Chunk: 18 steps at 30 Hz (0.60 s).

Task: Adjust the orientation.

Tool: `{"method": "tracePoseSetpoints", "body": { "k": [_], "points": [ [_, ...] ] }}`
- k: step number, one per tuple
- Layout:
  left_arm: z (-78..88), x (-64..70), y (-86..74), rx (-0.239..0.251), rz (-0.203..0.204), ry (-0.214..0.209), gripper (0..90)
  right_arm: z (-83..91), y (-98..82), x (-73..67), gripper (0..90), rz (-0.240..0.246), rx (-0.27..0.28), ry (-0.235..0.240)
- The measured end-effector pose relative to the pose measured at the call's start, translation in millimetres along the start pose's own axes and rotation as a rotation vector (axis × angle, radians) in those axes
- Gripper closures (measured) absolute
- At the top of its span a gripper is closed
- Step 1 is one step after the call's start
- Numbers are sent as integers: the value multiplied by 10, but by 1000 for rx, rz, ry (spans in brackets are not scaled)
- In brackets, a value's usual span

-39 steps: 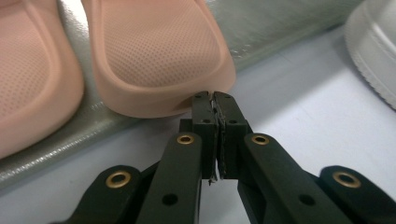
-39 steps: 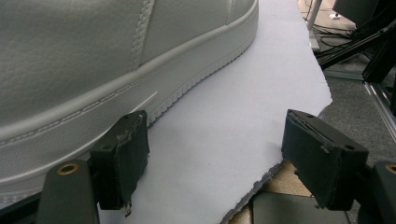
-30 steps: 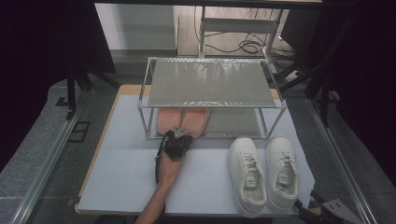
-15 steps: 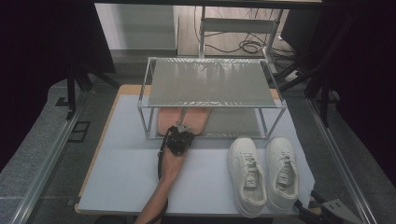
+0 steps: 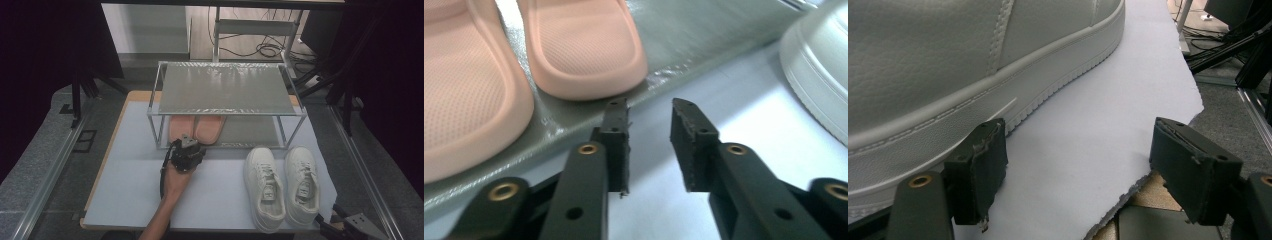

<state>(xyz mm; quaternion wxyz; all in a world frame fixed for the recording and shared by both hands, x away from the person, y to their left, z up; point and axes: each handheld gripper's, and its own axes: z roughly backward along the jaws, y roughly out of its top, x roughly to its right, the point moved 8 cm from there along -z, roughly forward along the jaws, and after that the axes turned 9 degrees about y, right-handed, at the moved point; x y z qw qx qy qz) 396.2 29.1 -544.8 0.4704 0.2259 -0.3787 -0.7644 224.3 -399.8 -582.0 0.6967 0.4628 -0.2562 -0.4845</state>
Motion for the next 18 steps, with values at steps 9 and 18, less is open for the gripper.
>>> {"method": "tracePoseSetpoints", "body": {
  "k": [9,18],
  "points": [
    [229,20,-203,-43,-40,-33,487,1,3,0,230,3,-7,2],
    [506,-12,-468,-77,-31,-56,298,2,14,1,231,0,-31,7]
  ]
}}
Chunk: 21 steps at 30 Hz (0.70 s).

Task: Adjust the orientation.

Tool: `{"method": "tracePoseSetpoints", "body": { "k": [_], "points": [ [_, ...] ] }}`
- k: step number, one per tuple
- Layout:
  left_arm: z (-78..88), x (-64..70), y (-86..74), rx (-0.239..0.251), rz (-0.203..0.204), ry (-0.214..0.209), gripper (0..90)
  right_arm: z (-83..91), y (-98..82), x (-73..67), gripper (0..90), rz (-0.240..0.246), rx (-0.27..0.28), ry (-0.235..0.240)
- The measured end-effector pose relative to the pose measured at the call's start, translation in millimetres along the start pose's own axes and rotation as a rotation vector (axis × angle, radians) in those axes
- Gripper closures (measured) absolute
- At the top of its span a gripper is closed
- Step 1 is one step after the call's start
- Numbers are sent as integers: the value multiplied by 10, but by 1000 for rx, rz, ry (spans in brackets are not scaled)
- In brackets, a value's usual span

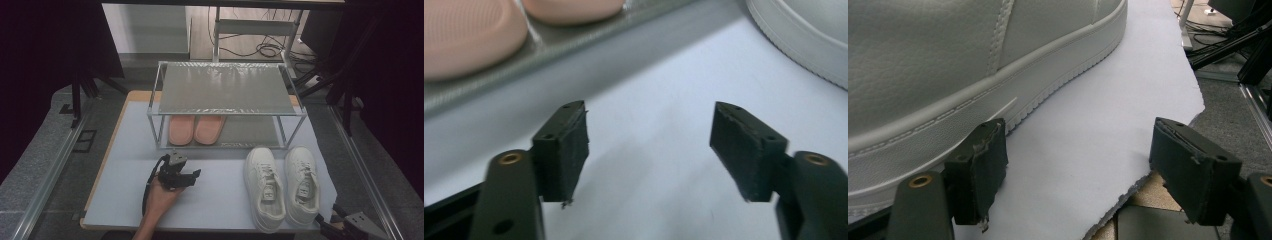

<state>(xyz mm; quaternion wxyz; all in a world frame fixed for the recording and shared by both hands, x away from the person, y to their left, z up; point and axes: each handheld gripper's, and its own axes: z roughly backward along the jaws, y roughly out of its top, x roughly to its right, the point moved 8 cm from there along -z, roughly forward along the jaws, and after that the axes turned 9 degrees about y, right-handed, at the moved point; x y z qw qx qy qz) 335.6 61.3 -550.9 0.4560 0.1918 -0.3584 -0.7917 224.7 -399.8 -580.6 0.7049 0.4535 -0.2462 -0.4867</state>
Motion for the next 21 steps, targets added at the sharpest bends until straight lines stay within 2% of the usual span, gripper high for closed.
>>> {"method": "tracePoseSetpoints", "body": {
  "k": [5,11,15,18,21],
  "points": [
    [108,-33,-156,-17,5,4,225,-3,8,2,229,0,-7,-4],
    [222,-102,-322,-38,-12,36,154,5,18,-4,226,-5,-37,-9],
    [280,-150,-434,-49,-2,37,137,7,24,-2,197,-13,-55,-20],
    [309,-192,-525,-66,-9,63,135,3,22,11,179,-27,-76,-21],
    [337,-220,-600,-71,-6,70,135,8,36,8,180,-8,-92,-29]
  ]
}}
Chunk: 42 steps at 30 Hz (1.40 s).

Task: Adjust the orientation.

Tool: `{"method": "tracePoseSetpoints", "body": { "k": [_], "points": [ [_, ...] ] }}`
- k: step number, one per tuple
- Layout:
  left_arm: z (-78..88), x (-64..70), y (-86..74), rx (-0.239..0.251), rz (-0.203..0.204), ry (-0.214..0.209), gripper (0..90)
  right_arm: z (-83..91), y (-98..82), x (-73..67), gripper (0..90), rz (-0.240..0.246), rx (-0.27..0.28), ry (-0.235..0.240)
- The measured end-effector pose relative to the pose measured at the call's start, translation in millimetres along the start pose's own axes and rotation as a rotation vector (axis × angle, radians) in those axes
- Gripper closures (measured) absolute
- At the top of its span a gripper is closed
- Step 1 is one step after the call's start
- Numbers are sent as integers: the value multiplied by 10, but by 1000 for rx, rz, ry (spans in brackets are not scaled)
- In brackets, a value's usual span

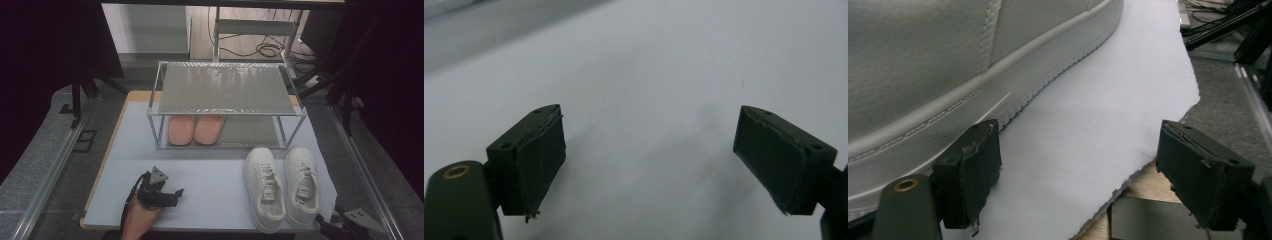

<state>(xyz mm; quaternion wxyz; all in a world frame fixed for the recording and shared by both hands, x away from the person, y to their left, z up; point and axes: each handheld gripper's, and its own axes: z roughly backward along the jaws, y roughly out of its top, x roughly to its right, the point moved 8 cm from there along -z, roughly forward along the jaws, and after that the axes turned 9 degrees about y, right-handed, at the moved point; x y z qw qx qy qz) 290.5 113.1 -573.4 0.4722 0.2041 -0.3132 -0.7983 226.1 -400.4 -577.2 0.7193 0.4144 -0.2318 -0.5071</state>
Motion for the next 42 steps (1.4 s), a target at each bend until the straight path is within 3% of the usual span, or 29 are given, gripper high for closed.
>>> {"method": "tracePoseSetpoints", "body": {
  "k": [4,8,16,23,30,42],
  "points": [
    [-19,-9,-73,-4,-24,26,133,7,26,-2,174,21,-23,-18],
    [-32,23,-72,10,-43,45,135,32,53,-12,148,1,-21,-4],
    [-31,21,-76,13,-38,41,145,119,139,-11,137,-40,-18,40],
    [-31,20,-76,14,-36,41,148,192,194,36,135,-14,-42,59],
    [-31,20,-76,15,-34,41,148,269,253,51,132,-45,-62,91],
    [-30,20,-77,15,-35,42,149,424,482,-7,188,-8,-89,104]
  ]
}}
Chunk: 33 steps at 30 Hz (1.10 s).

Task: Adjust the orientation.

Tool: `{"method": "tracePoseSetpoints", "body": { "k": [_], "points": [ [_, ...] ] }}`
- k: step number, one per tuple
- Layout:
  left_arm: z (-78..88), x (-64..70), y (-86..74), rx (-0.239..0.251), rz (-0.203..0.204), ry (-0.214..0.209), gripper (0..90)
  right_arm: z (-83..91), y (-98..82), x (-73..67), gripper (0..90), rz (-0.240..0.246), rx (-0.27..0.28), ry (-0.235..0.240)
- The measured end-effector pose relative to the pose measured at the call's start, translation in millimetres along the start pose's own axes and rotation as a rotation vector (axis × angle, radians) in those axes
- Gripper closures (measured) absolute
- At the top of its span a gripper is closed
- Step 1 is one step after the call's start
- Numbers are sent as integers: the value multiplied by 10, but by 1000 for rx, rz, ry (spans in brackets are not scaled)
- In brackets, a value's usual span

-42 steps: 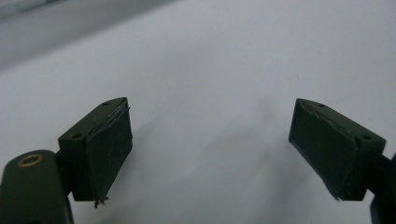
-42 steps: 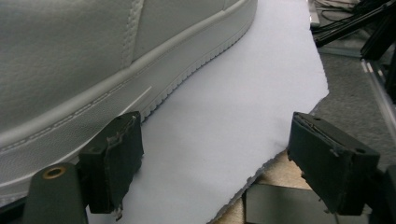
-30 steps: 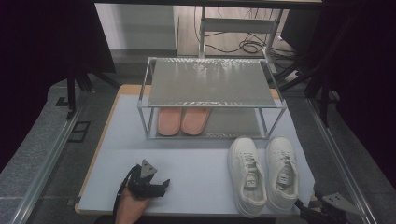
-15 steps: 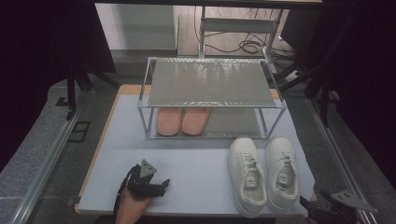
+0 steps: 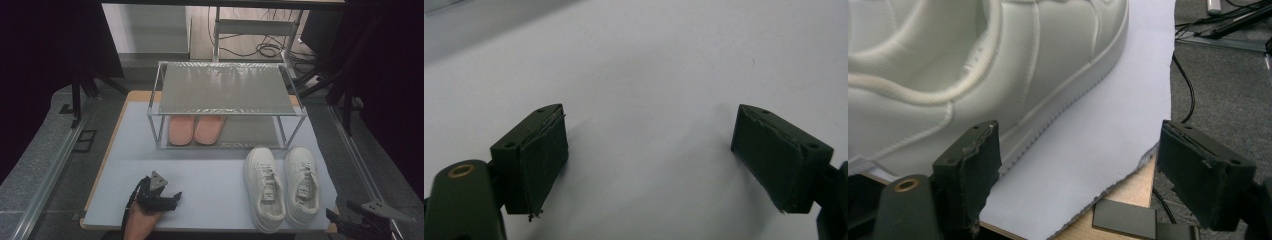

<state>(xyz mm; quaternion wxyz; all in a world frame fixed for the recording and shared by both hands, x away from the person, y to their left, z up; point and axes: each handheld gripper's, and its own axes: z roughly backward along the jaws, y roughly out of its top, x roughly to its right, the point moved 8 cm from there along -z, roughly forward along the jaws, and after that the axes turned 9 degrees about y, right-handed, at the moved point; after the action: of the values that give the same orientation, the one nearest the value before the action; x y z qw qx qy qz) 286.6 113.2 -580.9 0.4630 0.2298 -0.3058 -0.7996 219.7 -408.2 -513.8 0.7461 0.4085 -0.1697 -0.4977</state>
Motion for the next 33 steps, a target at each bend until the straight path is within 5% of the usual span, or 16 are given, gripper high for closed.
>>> {"method": "tracePoseSetpoints", "body": {
  "k": [5,14,22,29,33],
  "points": [
    [0,0,0,0,0,0,150,77,149,-60,260,-9,4,20],
    [0,-1,0,0,0,0,150,185,563,-261,528,16,71,116],
    [0,0,0,1,1,0,151,2,733,-508,798,67,14,197],
    [0,0,0,1,1,0,150,-156,806,-659,823,82,-31,238],
    [0,0,0,1,1,0,151,-240,862,-759,835,138,-38,243]
  ]
}}
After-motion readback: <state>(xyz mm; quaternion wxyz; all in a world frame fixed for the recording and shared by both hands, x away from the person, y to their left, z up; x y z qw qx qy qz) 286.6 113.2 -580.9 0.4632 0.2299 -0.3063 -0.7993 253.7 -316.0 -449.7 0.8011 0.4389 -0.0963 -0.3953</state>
